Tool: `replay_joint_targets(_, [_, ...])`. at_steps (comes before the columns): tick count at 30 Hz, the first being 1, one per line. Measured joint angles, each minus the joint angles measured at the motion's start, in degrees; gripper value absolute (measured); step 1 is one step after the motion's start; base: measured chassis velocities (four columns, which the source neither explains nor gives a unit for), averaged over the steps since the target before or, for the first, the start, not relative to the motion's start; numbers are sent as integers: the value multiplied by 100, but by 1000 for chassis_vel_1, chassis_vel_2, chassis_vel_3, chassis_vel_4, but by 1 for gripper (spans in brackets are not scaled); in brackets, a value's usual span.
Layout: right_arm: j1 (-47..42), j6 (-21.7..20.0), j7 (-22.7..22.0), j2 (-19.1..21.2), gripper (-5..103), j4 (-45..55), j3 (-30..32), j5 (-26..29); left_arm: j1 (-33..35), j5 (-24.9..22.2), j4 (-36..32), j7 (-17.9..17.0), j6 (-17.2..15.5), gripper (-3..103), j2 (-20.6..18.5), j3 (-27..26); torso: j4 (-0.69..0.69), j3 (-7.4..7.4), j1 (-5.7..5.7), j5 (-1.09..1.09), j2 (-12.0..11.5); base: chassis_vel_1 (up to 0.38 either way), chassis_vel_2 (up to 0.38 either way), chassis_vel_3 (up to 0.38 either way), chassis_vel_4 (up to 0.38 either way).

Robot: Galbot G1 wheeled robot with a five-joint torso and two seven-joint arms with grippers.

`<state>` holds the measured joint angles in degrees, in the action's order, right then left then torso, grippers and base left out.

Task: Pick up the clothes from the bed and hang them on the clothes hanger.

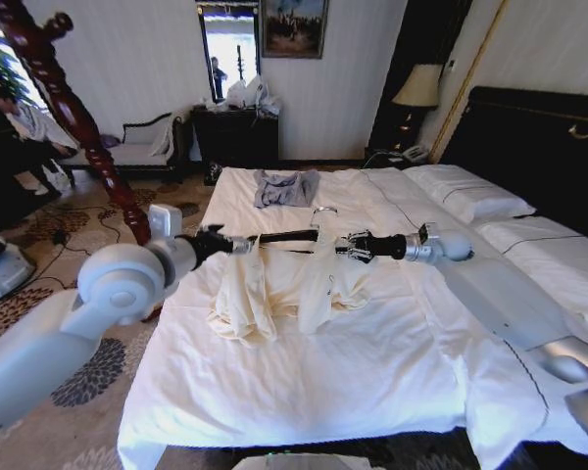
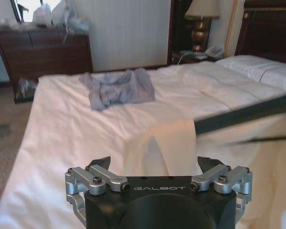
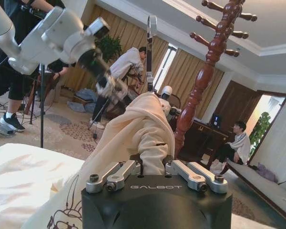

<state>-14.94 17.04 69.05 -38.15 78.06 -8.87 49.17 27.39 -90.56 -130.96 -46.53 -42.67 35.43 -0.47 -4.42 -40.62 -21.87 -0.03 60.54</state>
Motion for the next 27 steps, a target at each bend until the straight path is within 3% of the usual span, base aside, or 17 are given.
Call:
replay_joint_targets(6, [29, -15, -43, -51, 17, -1, -52, -1, 41, 82, 194, -44, 25, 100, 338, 166, -5, -1, -1, 4, -1, 0, 0, 0, 0])
replay_joint_targets(13, [35, -29, -57, -108, 17, -3, -111, -24, -51, 359, 503, 189, 183, 101, 775, 309, -4, -1, -1, 3, 0, 0, 0, 0, 0])
replay_joint_targets(14, [34, -30, -57, -120, 17, -16, -113, -32, -72, 376, 538, 217, 211, 94, 860, 349, -5, -1, -1, 4, -1, 0, 0, 0, 0])
replay_joint_targets(16, [32, -30, -59, -128, 17, -23, -114, -34, -105, 353, 549, 228, 243, 92, 966, 385, -4, -1, -2, 4, 0, 0, 0, 0, 0])
replay_joint_targets(20, [27, -27, -57, -119, 17, -30, -113, -34, -131, 259, 377, 264, 204, 81, 933, 396, -4, -1, -1, 3, 0, 0, 0, 0, 0])
replay_joint_targets(23, [22, -23, -54, -98, 17, -41, -105, -35, -65, 237, 222, 291, 130, 81, 762, 356, -5, -1, -1, 4, -1, 0, 0, 0, 0])
replay_joint_targets(27, [5, -16, -48, -51, 17, -35, -67, -32, 175, 236, 4, 308, 59, 97, 459, 187, -1, -1, -1, 2, 0, 0, 0, 0, 0])
